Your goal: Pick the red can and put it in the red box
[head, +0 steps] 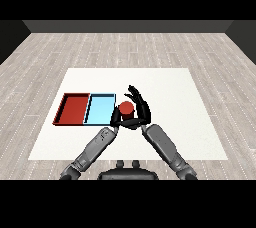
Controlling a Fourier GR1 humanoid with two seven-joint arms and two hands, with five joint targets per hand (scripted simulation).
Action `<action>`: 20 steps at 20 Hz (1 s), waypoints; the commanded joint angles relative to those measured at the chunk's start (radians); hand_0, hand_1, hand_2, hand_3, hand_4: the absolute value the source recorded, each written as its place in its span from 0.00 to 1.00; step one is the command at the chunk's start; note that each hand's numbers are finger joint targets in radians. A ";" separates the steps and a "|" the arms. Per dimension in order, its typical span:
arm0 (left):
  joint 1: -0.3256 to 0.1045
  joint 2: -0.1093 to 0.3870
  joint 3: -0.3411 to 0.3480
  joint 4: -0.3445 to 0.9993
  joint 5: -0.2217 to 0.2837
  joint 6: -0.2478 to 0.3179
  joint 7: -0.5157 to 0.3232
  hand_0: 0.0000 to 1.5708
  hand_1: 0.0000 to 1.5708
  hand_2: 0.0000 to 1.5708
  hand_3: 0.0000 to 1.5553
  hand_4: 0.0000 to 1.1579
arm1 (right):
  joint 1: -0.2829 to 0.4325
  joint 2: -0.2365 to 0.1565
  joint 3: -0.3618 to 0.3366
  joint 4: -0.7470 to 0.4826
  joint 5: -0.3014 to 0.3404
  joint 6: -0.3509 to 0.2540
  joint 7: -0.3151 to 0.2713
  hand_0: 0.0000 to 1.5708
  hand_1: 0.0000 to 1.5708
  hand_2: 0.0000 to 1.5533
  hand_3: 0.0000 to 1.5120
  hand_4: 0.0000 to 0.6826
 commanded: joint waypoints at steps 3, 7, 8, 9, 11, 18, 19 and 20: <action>0.051 -0.007 0.016 0.049 0.030 -0.017 -0.064 1.00 1.00 1.00 0.95 0.99 | -0.038 -0.021 -0.128 -0.023 0.017 0.036 0.013 0.00 0.00 0.00 0.00 0.00; 0.041 -0.007 0.091 0.067 0.032 -0.047 -0.054 1.00 1.00 1.00 0.96 0.97 | -0.042 -0.072 -0.203 -0.204 -0.016 0.037 0.085 0.00 0.00 0.00 0.00 0.00; 0.099 0.014 0.079 0.002 -0.006 -0.048 -0.064 1.00 1.00 1.00 0.95 0.97 | 0.009 -0.088 -0.182 -0.262 0.026 0.011 0.124 0.00 0.00 0.00 0.00 0.00; 0.050 -0.007 0.069 0.051 0.011 -0.023 -0.049 1.00 1.00 0.99 0.94 0.96 | 0.035 -0.123 -0.201 -0.325 0.033 -0.002 0.136 0.00 0.00 0.00 0.00 0.00; 0.114 0.052 0.111 -0.028 -0.007 -0.071 -0.051 1.00 1.00 0.99 0.94 0.97 | 0.052 -0.114 -0.233 -0.326 0.011 0.031 0.135 0.00 0.00 0.00 0.00 0.00; 0.081 0.137 0.162 -0.165 -0.071 -0.051 0.083 1.00 1.00 1.00 0.94 0.97 | 0.201 -0.187 -0.407 -0.268 -0.110 0.163 0.033 0.00 0.00 0.00 0.00 0.00; 0.069 0.125 0.160 -0.126 -0.083 -0.047 0.068 1.00 1.00 1.00 0.94 0.97 | 0.254 -0.203 -0.428 -0.224 -0.118 0.202 -0.028 0.00 0.00 0.00 0.00 0.00; 0.085 0.203 0.204 -0.187 -0.062 -0.088 0.096 1.00 1.00 1.00 0.94 0.96 | 0.231 -0.217 -0.444 -0.213 -0.130 0.213 0.003 0.00 0.00 0.00 0.00 0.00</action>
